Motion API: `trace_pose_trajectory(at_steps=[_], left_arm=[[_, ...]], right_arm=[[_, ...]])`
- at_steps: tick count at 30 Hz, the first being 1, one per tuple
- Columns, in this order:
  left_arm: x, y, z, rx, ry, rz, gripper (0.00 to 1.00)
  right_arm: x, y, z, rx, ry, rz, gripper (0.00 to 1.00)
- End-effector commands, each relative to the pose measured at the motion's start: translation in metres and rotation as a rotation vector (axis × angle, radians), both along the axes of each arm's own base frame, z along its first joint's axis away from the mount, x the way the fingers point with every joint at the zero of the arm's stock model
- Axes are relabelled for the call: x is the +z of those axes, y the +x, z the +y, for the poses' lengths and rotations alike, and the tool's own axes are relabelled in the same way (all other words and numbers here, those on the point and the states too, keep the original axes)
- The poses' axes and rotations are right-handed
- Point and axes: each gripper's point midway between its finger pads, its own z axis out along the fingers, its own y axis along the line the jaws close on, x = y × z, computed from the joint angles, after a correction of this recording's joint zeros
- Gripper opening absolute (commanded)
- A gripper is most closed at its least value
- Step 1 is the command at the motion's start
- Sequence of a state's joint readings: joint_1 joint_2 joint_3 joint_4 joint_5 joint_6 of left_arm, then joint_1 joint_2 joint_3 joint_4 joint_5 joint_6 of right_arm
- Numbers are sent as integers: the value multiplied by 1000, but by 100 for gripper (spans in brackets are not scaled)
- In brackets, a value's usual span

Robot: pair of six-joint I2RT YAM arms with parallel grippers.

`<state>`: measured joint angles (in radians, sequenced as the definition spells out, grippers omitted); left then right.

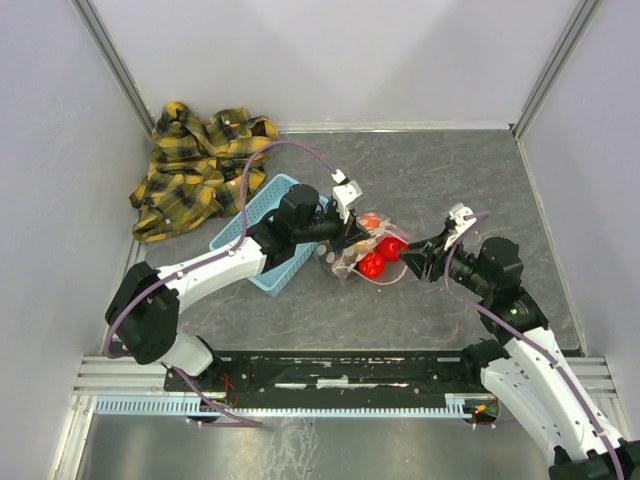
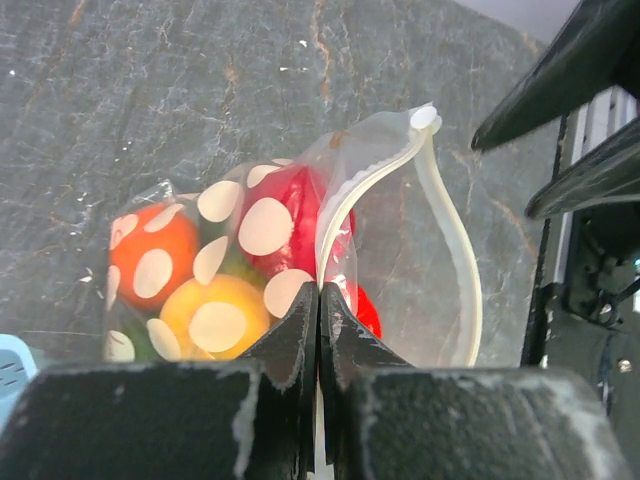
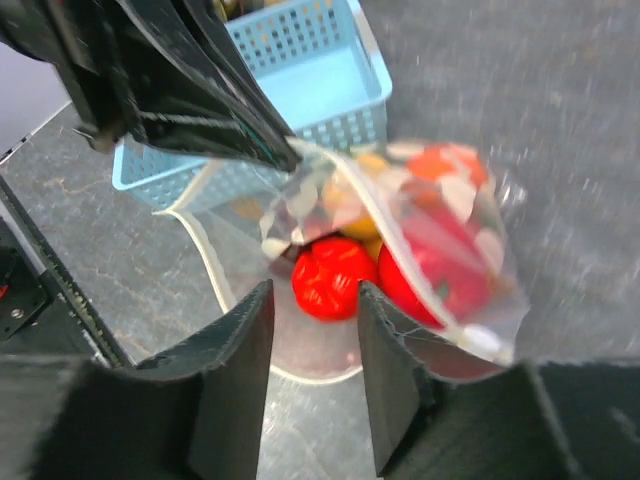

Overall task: Open the zip-top bag and remove the fake food
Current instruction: Open the zipper of the food storage bag at the center of the board, then adjust the zipper food storage bag at the center of the board.

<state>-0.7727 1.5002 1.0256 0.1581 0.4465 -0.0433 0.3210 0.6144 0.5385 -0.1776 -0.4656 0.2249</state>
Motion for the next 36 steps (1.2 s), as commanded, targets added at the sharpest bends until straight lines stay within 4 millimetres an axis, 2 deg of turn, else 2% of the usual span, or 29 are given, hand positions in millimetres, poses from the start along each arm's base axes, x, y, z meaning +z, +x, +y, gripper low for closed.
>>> trace_pose_trajectory(at_steps=[1, 4, 7, 16, 22, 31, 36], left_arm=[[33, 1, 6, -55, 24, -210, 3], [38, -2, 7, -75, 28, -261, 3], [39, -5, 8, -99, 33, -310, 3], [51, -9, 12, -125, 45, -424, 3], [51, -12, 14, -143, 58, -444, 3], [49, -14, 17, -146, 75, -445, 3], [48, -13, 18, -136, 79, -439, 3]], right_arm=[[53, 7, 11, 74, 21, -238, 53], [51, 22, 17, 106, -56, -237, 56], [35, 35, 22, 141, -184, -173, 57], [40, 36, 39, 224, -268, -274, 64], [35, 53, 43, 203, -326, -284, 63], [38, 64, 56, 240, -386, -338, 58], [35, 58, 67, 326, -409, -353, 44]])
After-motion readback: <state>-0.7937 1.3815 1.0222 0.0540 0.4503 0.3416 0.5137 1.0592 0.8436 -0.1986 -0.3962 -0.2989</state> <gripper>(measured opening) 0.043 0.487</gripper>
